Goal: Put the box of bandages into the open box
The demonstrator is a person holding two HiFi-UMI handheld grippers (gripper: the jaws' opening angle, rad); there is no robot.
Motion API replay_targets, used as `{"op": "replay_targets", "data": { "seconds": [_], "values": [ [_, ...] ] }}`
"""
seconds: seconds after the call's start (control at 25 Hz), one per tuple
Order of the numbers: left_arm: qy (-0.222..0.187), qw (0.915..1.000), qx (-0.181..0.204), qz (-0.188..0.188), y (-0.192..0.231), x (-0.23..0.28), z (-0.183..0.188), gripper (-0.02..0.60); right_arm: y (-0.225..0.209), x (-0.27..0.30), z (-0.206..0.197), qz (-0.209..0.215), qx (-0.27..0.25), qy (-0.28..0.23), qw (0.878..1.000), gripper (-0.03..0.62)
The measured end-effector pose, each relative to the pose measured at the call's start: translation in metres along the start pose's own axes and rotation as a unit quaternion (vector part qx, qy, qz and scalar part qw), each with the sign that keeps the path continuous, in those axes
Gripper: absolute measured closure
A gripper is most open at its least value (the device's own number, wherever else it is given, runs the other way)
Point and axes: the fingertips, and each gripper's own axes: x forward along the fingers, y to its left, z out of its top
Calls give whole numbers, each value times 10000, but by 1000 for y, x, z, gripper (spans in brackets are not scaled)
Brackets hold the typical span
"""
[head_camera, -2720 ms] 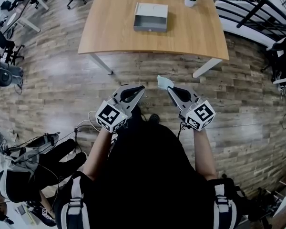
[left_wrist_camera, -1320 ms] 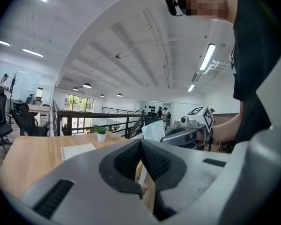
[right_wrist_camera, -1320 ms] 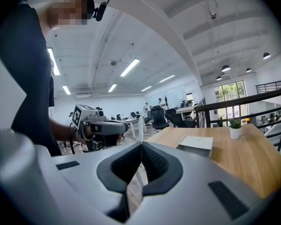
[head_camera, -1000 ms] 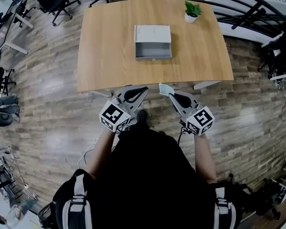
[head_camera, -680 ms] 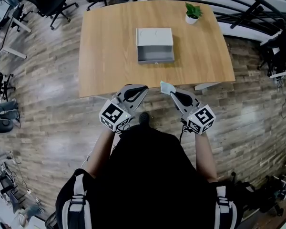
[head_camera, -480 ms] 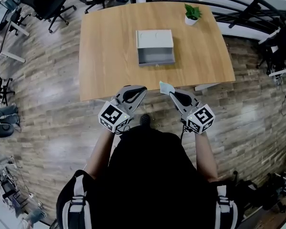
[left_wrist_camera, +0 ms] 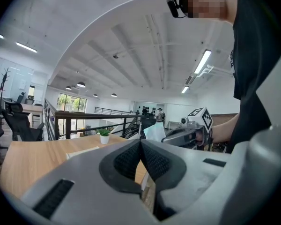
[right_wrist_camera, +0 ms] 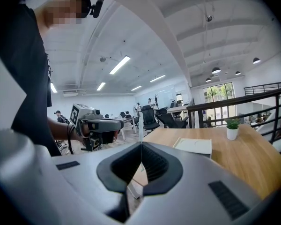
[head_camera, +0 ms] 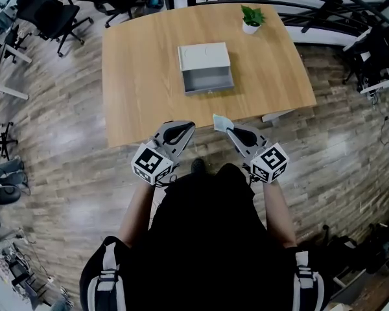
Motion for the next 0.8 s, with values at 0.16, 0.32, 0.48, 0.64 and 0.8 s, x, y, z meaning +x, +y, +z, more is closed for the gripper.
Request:
{"op": "replay_targets", "data": {
  "seconds": [0.16,0.32,0.48,0.64,0.8],
  "values": [
    [20,10000,-39,46,3,0,-2,558,-7,-1,-3,-59,60,22,10000,569],
    [89,9999,-53,109,6,8,-4,558,-21,0,-3,-33,105,3,9999,569],
    [81,9997,-30,228,14,23,0,558,-39,5,-2,85,131,21,9999,569],
    [63,9990,-71,426,30,38,3,558,-59,18,-1,307,104,126,9994,569],
    [121,9983,-120,562,44,61,7,558,-84,30,5,544,132,232,9982,569]
  ]
}}
